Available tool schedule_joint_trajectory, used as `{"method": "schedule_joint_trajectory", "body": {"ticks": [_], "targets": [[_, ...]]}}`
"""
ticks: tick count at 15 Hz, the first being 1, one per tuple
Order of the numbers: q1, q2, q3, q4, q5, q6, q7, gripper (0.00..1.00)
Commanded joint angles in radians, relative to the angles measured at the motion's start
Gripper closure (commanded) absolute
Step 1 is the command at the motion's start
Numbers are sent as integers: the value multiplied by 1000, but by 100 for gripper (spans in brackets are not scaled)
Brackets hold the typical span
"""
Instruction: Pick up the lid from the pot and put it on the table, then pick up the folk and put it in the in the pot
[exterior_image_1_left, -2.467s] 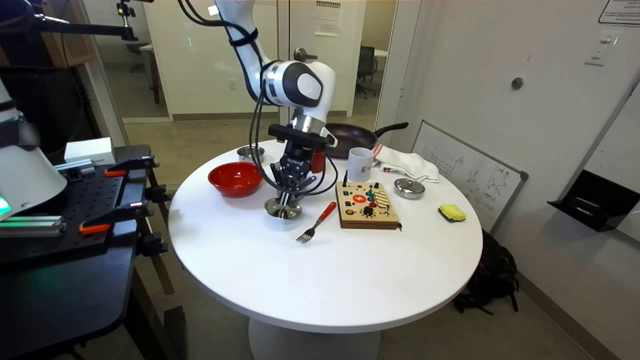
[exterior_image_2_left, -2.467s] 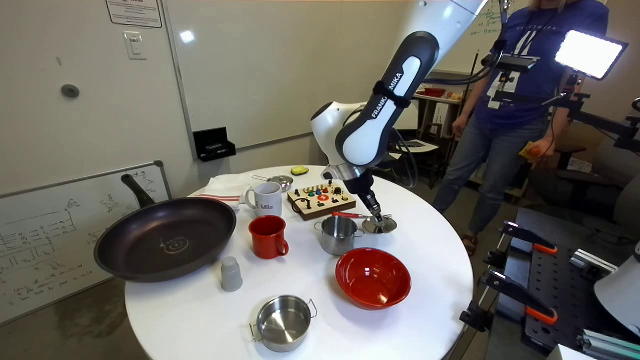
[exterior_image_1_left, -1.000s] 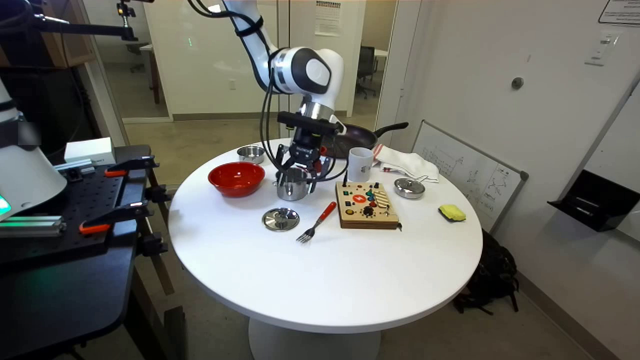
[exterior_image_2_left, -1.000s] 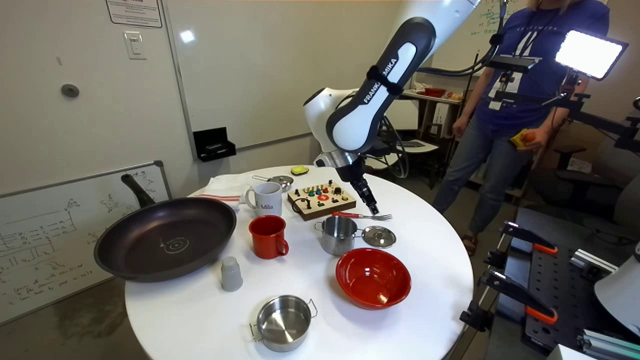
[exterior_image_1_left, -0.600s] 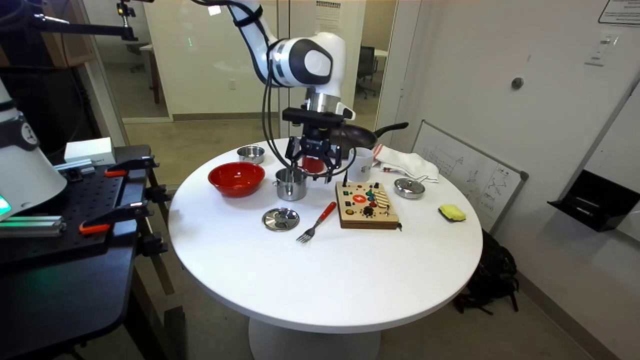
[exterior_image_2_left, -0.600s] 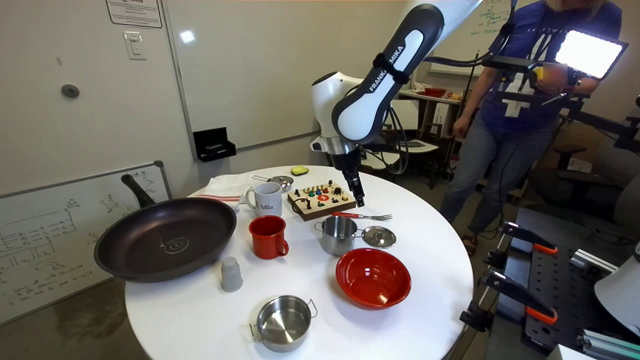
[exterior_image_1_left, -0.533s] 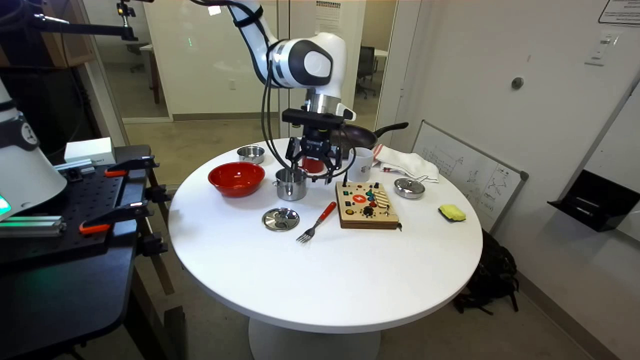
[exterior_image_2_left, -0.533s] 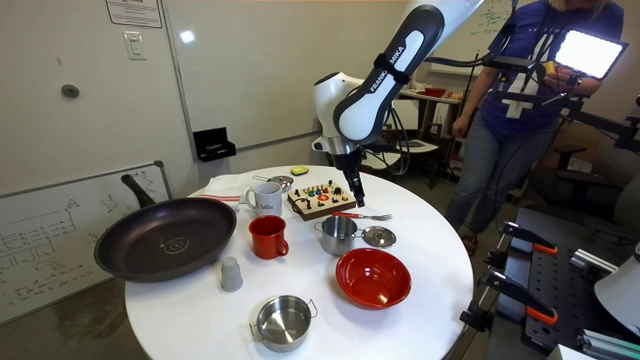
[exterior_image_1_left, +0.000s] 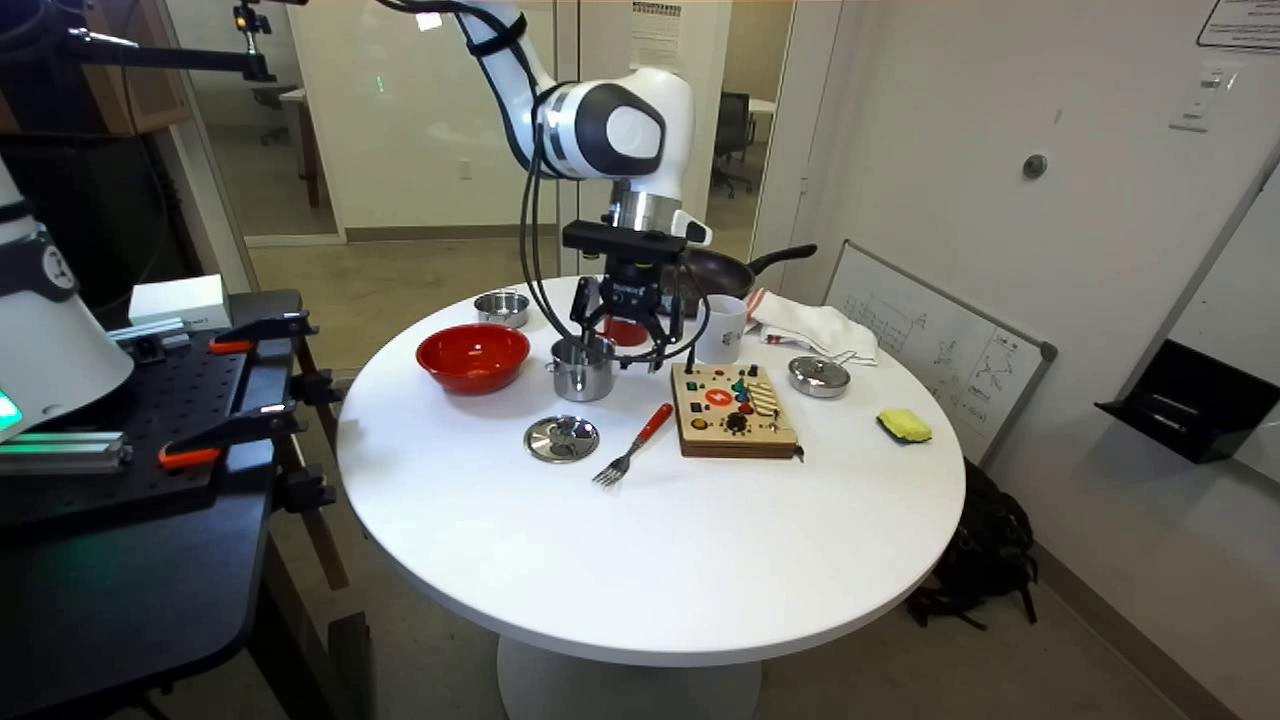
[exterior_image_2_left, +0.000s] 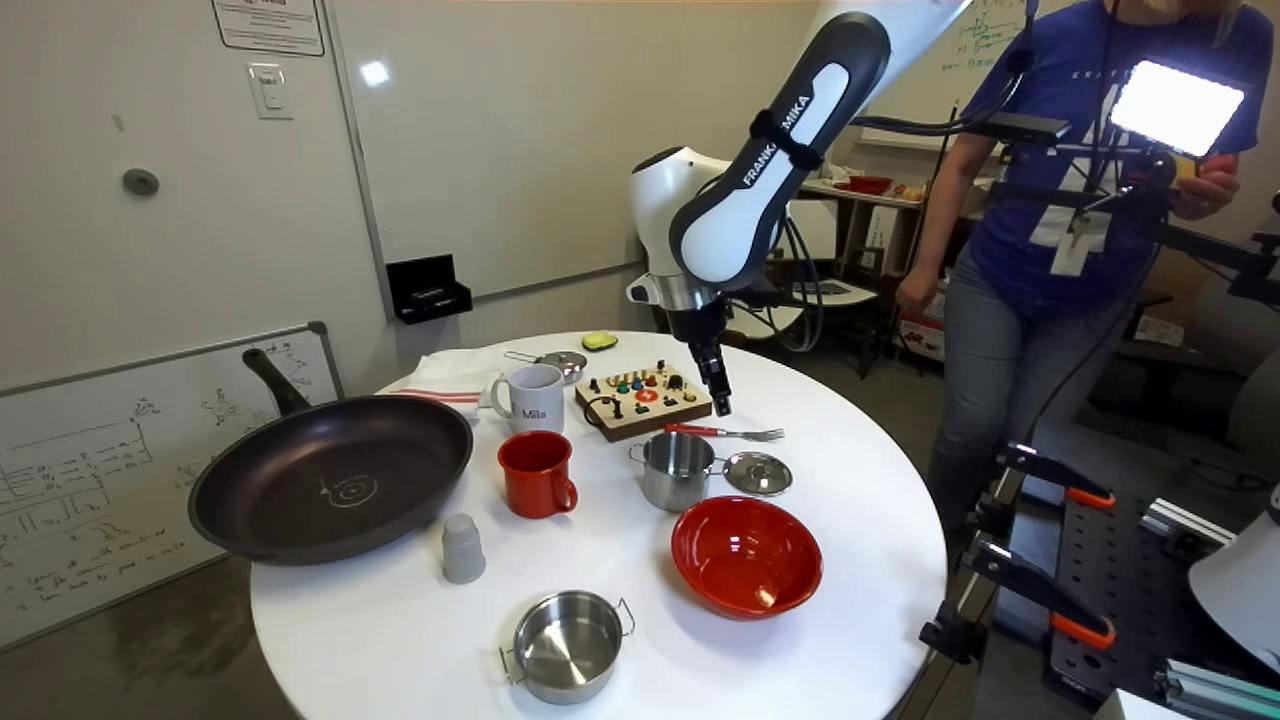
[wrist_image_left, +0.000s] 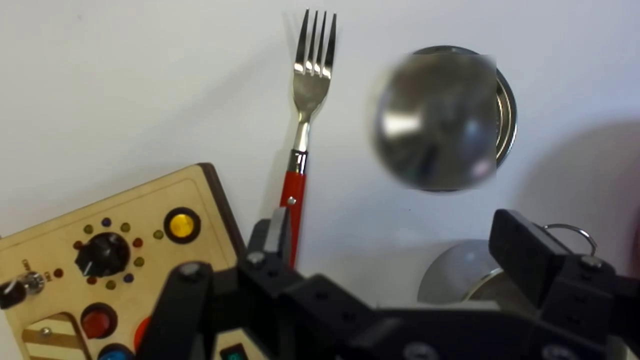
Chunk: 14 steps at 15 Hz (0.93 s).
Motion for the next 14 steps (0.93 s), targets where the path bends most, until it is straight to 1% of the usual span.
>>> {"method": "schedule_joint_trajectory", "body": {"ticks": [1,6,7,9,11,12,14], "targets": [[-3,-14,-10,-44,2,102,47,0],[-23,-34,-28,-117,9,232,89,0],[-38,-40,-22,-138,16,274,84,0],[-71,-41,-7,-162,41,324,69,0],[-127,-39,30,-184,78,361,20,0],[-171,-37,63,-189,113,356,-18,0],[-235,-35,109,-199,169,348,-68,0]]}}
